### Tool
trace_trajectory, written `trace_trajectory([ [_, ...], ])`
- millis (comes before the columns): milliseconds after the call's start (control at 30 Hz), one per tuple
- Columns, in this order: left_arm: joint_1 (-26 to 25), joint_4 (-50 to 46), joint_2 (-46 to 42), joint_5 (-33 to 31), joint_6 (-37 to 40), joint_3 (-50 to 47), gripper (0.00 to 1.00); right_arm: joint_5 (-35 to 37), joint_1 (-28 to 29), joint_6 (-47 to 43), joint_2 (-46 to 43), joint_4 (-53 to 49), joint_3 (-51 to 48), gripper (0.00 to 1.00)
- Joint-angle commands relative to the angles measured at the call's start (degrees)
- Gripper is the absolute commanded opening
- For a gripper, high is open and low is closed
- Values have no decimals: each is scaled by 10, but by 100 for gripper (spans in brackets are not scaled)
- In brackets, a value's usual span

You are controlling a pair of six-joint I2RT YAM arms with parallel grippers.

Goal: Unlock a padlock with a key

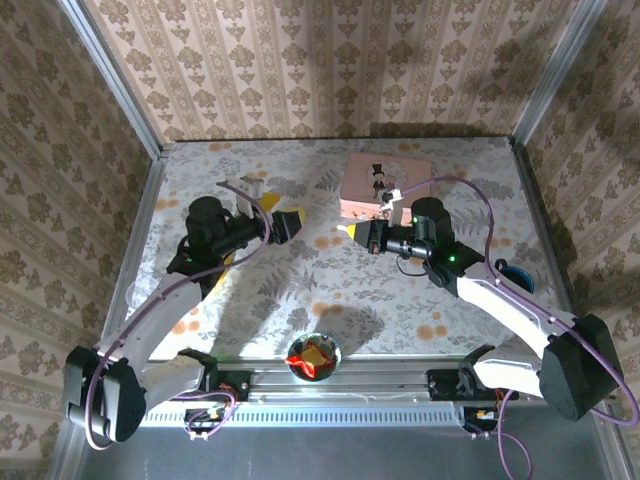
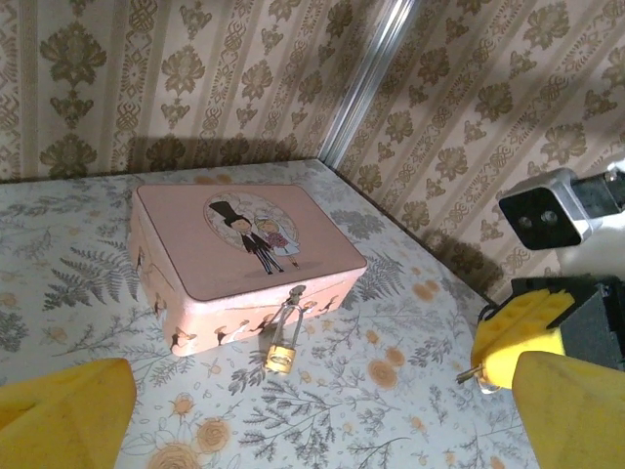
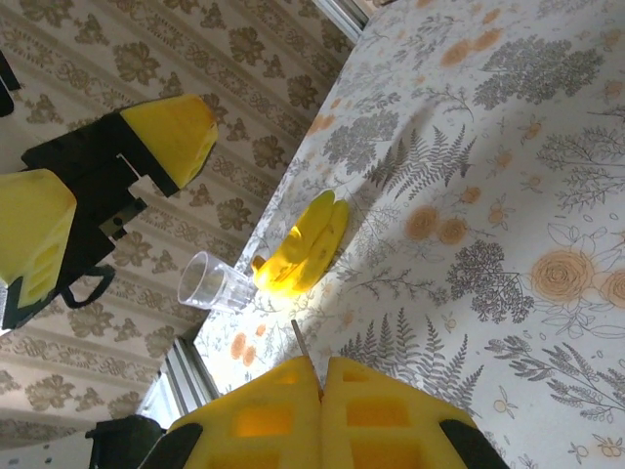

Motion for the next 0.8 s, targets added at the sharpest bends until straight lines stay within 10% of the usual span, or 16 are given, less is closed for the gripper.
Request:
trace_trajectory([
  [0,-2,61,12,-3,-50,-20,100,14,-5,25,-1,48,-10,0],
  [767,-40,326,198,103,-263,0,84,10,-9,67,21,133,-40,0],
])
